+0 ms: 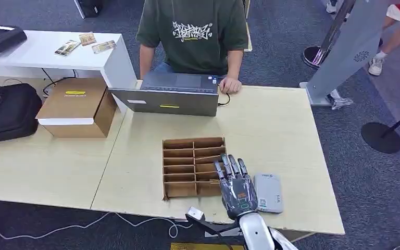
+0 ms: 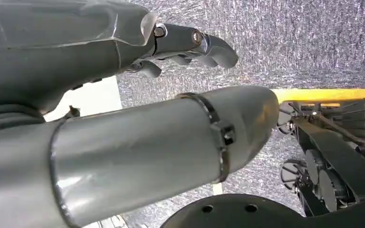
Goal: Pass the card to the sensor for recognition and then transmit it.
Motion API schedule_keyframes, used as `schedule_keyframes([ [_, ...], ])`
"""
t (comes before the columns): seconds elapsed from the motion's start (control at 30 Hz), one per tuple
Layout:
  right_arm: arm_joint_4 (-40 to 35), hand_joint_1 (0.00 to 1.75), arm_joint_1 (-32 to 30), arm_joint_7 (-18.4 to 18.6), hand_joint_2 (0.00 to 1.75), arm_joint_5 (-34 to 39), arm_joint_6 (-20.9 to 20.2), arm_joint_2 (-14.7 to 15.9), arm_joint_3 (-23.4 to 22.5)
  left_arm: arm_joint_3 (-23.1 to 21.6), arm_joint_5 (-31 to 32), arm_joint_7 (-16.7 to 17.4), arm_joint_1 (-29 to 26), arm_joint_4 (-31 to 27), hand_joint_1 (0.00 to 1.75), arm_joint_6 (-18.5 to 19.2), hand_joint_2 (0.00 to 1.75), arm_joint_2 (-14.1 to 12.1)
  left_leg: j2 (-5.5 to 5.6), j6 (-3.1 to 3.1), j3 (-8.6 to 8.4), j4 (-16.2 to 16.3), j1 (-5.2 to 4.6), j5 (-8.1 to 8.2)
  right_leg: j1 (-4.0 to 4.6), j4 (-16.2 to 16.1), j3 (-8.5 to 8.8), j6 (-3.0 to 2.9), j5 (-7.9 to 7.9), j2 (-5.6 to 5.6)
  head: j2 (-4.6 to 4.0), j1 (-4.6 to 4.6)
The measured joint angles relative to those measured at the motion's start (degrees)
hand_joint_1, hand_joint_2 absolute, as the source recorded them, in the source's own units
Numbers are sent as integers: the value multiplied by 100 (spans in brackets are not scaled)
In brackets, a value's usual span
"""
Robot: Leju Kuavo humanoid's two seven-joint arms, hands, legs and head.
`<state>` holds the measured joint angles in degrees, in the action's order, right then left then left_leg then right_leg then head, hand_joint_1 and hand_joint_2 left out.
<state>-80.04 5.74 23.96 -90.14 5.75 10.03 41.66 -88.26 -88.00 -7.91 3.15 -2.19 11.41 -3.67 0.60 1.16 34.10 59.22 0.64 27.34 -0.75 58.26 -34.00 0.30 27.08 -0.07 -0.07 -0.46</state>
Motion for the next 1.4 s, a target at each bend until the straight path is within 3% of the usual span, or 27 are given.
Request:
schedule_keyframes([
  [0.13, 54, 0, -6, -184, 175, 0, 44, -6, -79, -2, -2, 2, 1, 0, 0, -4, 0, 0, 0, 0, 0, 0, 0, 0, 0, 0, 0, 0, 0, 0, 0, 0],
  [0.5, 114, 0, -3, -173, 175, 0, 33, -83, -112, -2, -65, 2, 2, 0, 0, -11, 0, 4, 1, 0, 1, 0, 0, 0, 0, 1, 1, 0, 0, -1, 0, 0],
  [0.53, 111, 10, -3, -166, 175, 0, 33, -83, -112, -2, -72, 4, 2, 0, 0, -11, 0, 7, 1, 0, 0, 0, 0, 0, 0, 1, 1, 0, 0, -1, 0, 0],
  [0.57, 111, 61, -3, -158, 175, 0, 31, -83, -112, -2, -79, 2, 2, 0, 0, -11, 0, 7, 1, 0, 1, 0, 0, 0, 0, 1, 1, 0, 0, -1, 0, 0],
  [0.6, 111, 150, -3, -158, 175, 0, 31, -83, -112, -2, -79, 2, 1, 0, 0, -11, 0, 9, 1, 0, 1, 0, 0, 0, 0, 0, 1, 0, 0, -1, 0, 0],
  [0.63, 111, 175, -3, -158, 175, 0, 31, -83, -112, -2, -79, 4, 1, 0, 0, -11, 0, 9, 1, 0, 1, 0, 0, 0, 0, 1, 1, 0, 0, -1, 0, 0],
  [1.4, 90, 175, -2, -96, 175, 0, 63, -81, -112, -2, -11, 59, 9, 0, 0, -11, 0, 13, 0, 0, 0, 0, 0, 0, 0, 0, 0, 0, 0, 0, 0, 0],
])
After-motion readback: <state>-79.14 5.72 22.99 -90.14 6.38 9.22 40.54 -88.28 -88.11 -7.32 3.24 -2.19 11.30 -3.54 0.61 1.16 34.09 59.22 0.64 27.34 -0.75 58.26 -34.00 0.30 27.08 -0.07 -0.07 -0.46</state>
